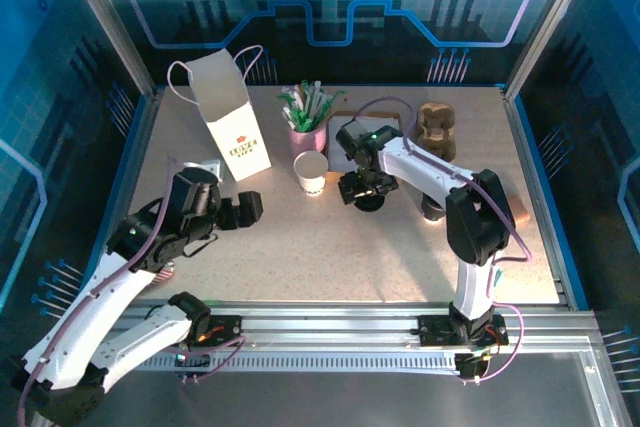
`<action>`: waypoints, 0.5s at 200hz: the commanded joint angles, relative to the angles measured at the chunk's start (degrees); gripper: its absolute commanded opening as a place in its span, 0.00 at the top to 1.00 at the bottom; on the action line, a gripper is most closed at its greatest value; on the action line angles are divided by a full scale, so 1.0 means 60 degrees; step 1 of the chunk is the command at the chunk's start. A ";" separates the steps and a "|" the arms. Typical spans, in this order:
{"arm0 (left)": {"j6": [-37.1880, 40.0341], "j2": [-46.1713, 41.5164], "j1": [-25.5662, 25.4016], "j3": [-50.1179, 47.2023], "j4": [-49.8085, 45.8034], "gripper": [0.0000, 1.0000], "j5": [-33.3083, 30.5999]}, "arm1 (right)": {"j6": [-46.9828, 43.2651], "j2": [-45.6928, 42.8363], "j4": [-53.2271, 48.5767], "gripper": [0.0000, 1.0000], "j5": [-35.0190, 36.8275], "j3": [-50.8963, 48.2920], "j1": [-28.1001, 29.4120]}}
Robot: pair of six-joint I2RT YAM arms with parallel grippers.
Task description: Pack the takeout coffee
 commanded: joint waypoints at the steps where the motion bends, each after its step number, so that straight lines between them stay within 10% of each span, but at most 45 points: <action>1: 0.0508 -0.0176 0.0098 -0.0328 -0.0095 0.01 -0.0203 | 0.0136 0.0353 0.0473 0.14 -0.0204 -0.0173 -0.0202; 100: 0.0607 -0.0255 0.0219 -0.0866 0.0397 0.01 -0.0502 | 0.0303 0.0998 0.1052 0.14 -0.0052 -0.0354 -0.0590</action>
